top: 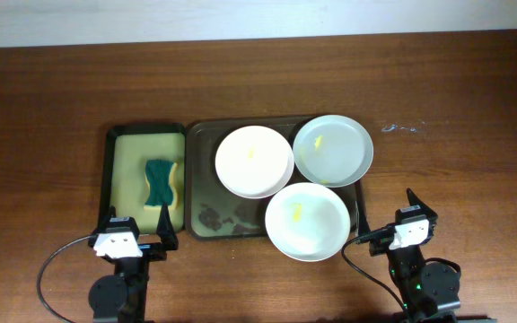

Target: Clean dirty plates on tray and stack at the side

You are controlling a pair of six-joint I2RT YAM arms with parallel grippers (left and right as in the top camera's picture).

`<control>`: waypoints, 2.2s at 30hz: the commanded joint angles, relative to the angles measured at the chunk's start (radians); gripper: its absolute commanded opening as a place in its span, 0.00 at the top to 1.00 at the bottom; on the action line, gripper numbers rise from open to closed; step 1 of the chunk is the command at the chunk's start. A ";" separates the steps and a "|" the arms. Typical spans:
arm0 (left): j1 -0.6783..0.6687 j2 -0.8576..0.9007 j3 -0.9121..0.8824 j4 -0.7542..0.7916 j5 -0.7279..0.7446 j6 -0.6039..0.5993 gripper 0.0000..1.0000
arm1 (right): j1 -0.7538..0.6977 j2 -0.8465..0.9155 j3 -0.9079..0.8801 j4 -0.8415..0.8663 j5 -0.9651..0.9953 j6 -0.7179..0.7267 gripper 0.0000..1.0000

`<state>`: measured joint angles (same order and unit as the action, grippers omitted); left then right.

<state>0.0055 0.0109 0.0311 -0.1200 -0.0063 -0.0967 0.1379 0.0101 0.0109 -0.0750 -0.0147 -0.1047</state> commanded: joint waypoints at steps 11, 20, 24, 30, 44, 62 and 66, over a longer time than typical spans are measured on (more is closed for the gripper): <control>-0.005 0.020 0.000 -0.005 0.018 0.016 0.01 | -0.008 -0.003 -0.005 -0.004 0.008 0.004 0.02; -0.005 0.020 0.000 -0.005 0.018 0.016 0.01 | -0.008 -0.003 -0.005 -0.004 0.008 0.004 0.02; -0.005 0.020 0.000 -0.005 0.018 0.016 0.01 | -0.008 -0.003 -0.005 -0.004 0.008 0.004 0.02; -0.005 0.020 0.000 -0.005 0.019 0.016 0.01 | -0.008 -0.003 -0.005 0.000 0.008 0.004 0.02; -0.005 0.020 0.027 0.010 0.392 -0.006 0.01 | -0.007 -0.002 0.010 0.005 -0.315 0.324 0.02; -0.005 1.384 1.509 -1.165 0.227 0.135 1.00 | 0.026 1.569 1.611 -1.235 -0.460 0.271 0.82; -0.005 1.496 1.509 -1.168 0.222 0.135 1.00 | 0.194 1.782 1.611 -1.211 -0.254 0.410 0.68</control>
<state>0.0055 1.4643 1.5280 -1.2865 0.2058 0.0269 0.2592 1.7161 1.6073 -1.3014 -0.3840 0.2176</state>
